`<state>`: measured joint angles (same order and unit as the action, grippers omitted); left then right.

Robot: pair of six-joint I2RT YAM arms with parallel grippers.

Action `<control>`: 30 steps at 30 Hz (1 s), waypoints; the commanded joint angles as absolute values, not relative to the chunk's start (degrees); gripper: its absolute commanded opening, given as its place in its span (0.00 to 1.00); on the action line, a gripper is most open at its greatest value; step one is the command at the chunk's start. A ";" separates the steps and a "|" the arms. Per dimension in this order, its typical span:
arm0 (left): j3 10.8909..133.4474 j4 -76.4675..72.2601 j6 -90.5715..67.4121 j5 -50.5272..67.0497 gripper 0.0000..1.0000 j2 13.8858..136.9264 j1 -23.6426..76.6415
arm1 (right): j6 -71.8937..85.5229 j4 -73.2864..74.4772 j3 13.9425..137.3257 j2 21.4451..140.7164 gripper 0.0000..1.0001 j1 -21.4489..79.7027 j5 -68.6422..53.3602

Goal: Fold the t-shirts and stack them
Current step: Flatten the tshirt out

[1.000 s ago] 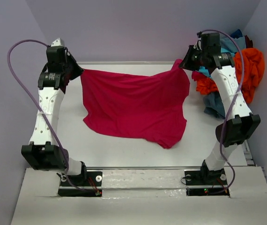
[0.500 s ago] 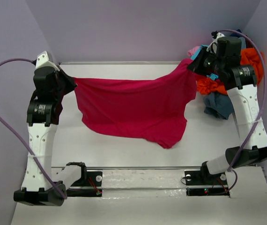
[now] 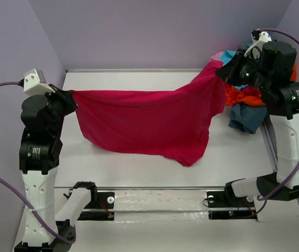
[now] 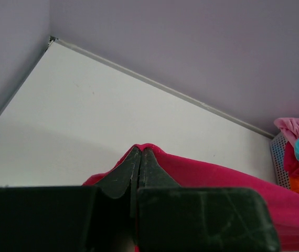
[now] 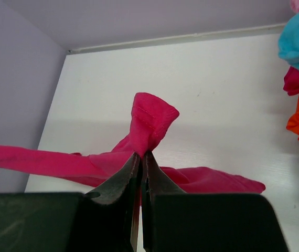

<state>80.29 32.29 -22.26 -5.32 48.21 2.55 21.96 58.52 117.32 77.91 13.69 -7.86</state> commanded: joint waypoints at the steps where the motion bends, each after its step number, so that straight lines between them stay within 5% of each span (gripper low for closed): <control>1: 83.32 27.69 -20.04 -7.12 0.06 46.05 2.64 | 20.57 58.36 124.10 76.55 0.07 13.97 -6.24; 30: 88.42 29.18 -17.93 -9.93 0.06 42.45 3.69 | 19.16 56.60 126.04 71.46 0.07 13.97 -8.70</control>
<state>86.32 31.42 -19.31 -6.92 42.87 3.05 20.32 59.81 125.86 73.14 13.69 -9.04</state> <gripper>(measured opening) 0.069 0.077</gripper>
